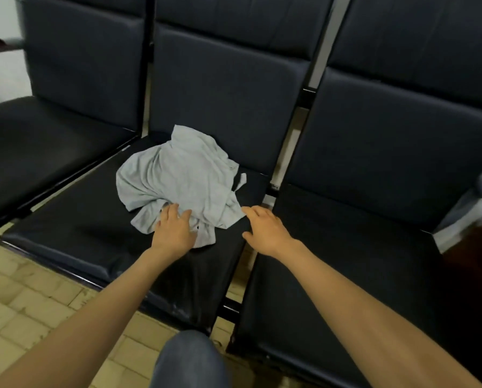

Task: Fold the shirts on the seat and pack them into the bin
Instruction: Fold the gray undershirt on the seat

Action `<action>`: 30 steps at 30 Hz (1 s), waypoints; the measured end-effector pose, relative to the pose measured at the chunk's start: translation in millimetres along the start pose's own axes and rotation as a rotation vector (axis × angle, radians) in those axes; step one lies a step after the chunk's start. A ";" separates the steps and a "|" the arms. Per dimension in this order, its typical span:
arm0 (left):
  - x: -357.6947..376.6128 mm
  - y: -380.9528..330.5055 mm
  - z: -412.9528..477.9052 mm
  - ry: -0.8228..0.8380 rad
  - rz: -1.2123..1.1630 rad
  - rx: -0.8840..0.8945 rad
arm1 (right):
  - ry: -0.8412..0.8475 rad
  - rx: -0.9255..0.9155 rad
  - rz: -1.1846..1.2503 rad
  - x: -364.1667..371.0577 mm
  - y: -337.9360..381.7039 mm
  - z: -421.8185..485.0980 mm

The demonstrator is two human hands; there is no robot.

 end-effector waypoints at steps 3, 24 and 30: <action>22.2 4.9 25.6 0.075 -0.098 -0.004 | 0.012 0.028 0.014 18.0 1.2 37.9; 18.2 20.9 50.3 -0.245 -0.514 0.014 | -0.378 0.297 1.193 16.7 -1.8 111.5; 10.9 -36.4 38.4 -0.239 -0.349 0.234 | -0.416 0.176 1.230 -12.9 -34.8 46.5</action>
Point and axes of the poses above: each hand's wrist, its own z-axis towards the middle knuckle, its own x-axis out of the palm, y = z × x, the point moved 8 cm from there along z, towards the middle knuckle, and after that the axes turned 1 degree about z, right-handed, at the moved point
